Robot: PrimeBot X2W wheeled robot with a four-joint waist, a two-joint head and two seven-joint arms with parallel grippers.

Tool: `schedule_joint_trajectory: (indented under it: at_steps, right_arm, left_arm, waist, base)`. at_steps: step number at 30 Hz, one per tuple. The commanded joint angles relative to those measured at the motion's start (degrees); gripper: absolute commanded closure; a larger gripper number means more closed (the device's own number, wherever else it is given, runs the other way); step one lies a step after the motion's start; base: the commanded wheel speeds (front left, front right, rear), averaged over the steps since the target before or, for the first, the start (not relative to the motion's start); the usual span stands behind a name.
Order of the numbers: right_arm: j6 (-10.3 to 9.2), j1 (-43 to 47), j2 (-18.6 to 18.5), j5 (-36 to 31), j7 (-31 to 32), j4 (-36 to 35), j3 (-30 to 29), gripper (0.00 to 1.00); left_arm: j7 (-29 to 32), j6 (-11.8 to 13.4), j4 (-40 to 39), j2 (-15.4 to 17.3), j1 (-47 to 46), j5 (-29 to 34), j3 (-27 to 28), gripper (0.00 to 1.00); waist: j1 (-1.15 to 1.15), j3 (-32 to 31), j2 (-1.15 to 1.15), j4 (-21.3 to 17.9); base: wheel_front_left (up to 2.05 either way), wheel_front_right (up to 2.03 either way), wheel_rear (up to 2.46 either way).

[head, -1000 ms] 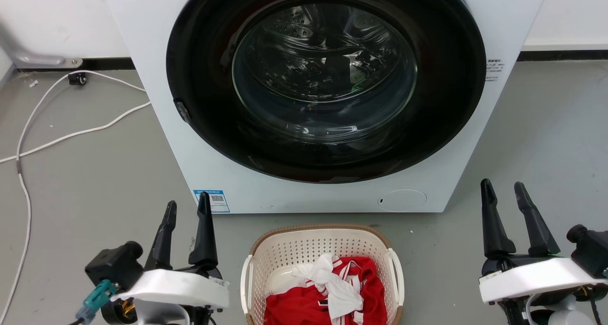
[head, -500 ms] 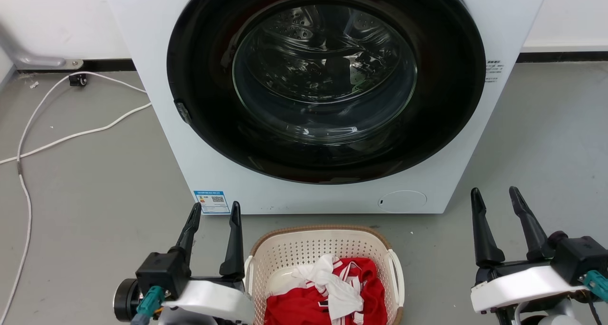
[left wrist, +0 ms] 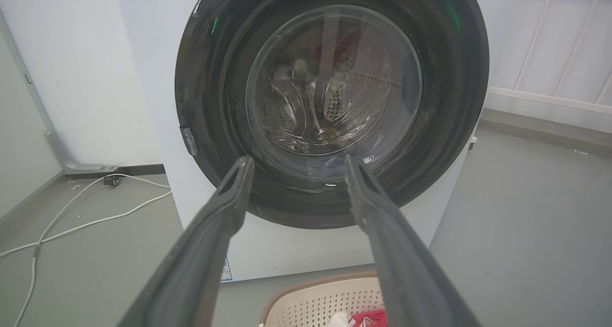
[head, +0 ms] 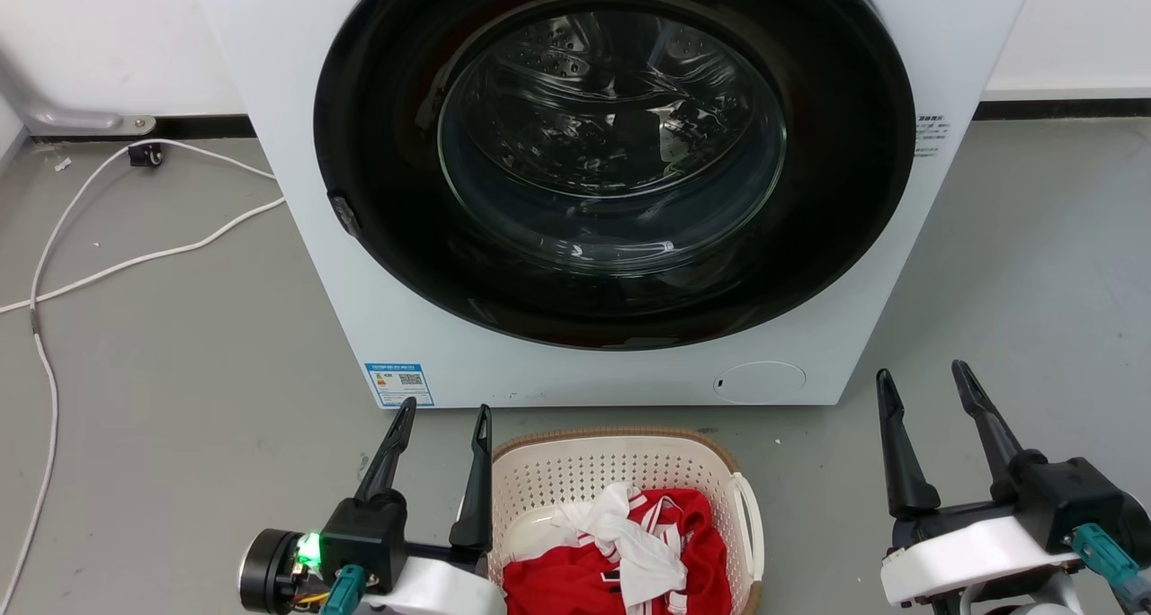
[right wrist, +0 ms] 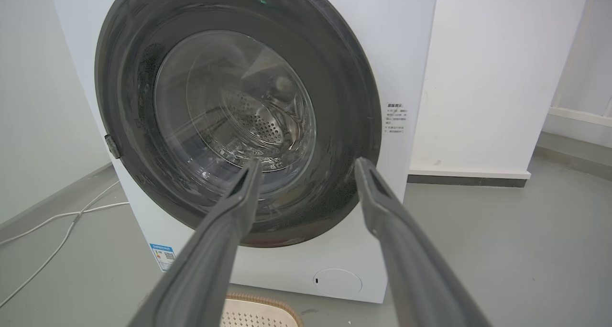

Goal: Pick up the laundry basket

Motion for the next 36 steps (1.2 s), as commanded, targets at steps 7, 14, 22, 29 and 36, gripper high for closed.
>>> schedule_joint_trajectory:
  at_steps: [7, 14, 22, 29, 36]
  right_arm:
    - [-0.02, 0.6, -0.2, -0.5, -1.1, 0.5, 0.2, 0.00]
    - [-0.02, 0.7, -0.2, 1.2, -1.8, 2.0, 0.3, 0.00]
    - [-0.02, 0.4, -0.2, 0.6, -2.7, 3.6, 0.6, 0.00]
    - [-0.02, 0.1, -0.2, -2.0, -3.2, 4.0, 0.9, 0.00]
    - [-0.02, 0.1, -0.2, -1.9, -3.2, 4.3, 1.0, 0.00]
  left_arm:
    - [-1.2, -0.3, 0.1, -1.3, 0.4, 0.1, 1.1, 0.00]
    - [-2.0, -3.6, 0.8, -4.2, 2.3, 0.1, 5.1, 0.00]
    - [-2.8, -7.7, 2.1, -6.2, 3.6, 3.8, 8.1, 0.00]
    - [-3.5, -9.3, 3.8, -6.8, 4.1, 8.0, 8.6, 0.00]
    - [-3.4, -10.0, 4.2, -7.1, 4.0, 8.3, 9.0, 0.00]
  waist:
    - [0.00, 0.1, 0.00, -0.2]
    - [0.00, 0.2, 0.00, -0.2]
    - [0.00, 0.2, 0.00, -0.1]
    - [0.00, 0.0, 0.00, -0.1]
    - [0.00, 0.1, 0.00, -0.3]
  base:
    - [0.00, 0.00, 0.00]
    - [0.00, 0.00, 0.00]
    - [0.00, 0.00, 0.00]
    - [0.00, 0.00, 0.00]
    - [0.00, 0.00, 0.00]
